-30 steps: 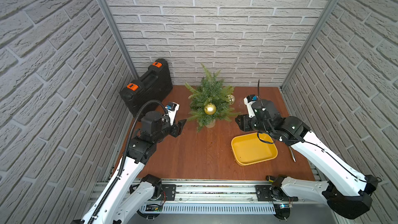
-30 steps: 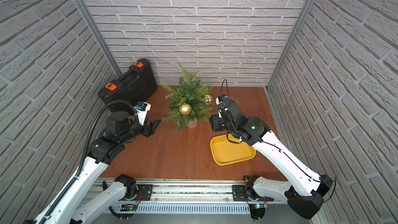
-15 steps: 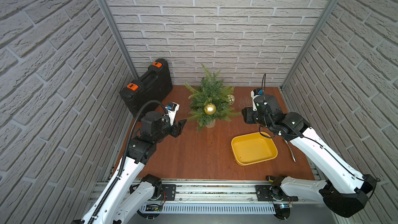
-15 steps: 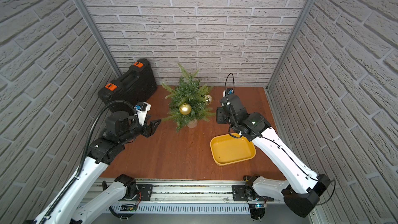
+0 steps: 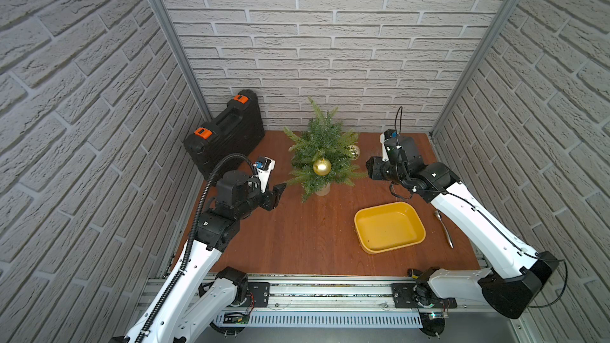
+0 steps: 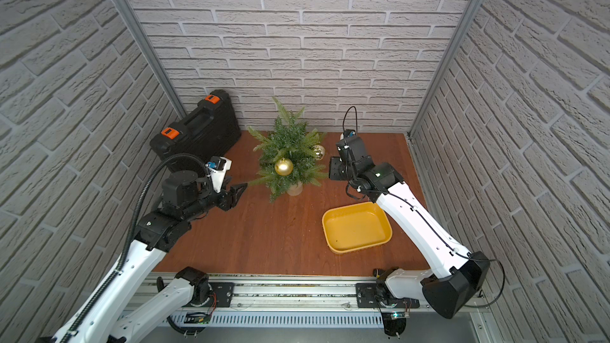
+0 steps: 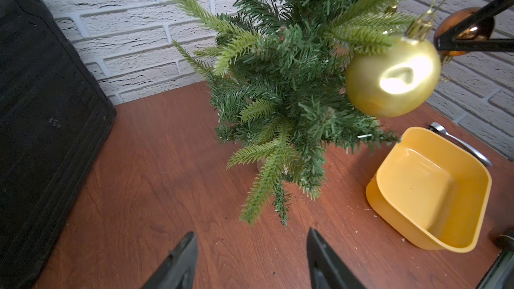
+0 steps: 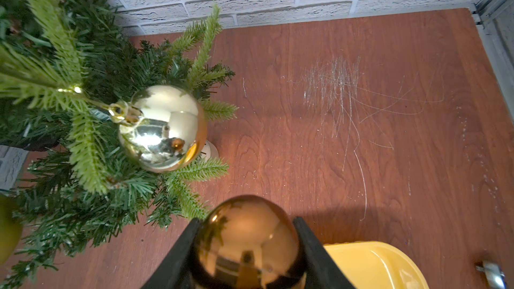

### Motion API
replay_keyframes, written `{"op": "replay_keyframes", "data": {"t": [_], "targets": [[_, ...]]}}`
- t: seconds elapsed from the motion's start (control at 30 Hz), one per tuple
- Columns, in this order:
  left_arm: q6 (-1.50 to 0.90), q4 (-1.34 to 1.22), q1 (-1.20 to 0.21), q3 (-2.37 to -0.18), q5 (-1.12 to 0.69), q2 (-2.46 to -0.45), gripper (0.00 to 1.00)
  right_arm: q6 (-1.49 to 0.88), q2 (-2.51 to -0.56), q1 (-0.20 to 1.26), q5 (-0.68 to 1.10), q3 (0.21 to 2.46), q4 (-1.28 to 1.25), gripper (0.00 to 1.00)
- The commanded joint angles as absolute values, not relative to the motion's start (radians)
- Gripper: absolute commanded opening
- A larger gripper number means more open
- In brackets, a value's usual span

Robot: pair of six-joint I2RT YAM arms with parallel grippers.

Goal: Decorate the small christmas tree with ornaments
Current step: Hang an ornament on the christmas tree.

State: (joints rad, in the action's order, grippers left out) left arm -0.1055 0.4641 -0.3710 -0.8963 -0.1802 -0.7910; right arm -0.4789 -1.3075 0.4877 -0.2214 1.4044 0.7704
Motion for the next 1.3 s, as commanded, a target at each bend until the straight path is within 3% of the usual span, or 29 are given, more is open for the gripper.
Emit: {"op": "replay_keyframes", "data": {"t": [0.0, 1.27], "targets": [[-0.106, 0.425, -0.365, -0.887, -0.186, -0.779, 0.63, -0.488, -1.311, 0.482, -0.191, 1.419, 0.708, 0.46], [-0.106, 0.426, -0.363, -0.887, -0.186, -0.779, 0.63, -0.497, -1.291, 0.477, -0.181, 1.389, 0.757, 0.46]]}}
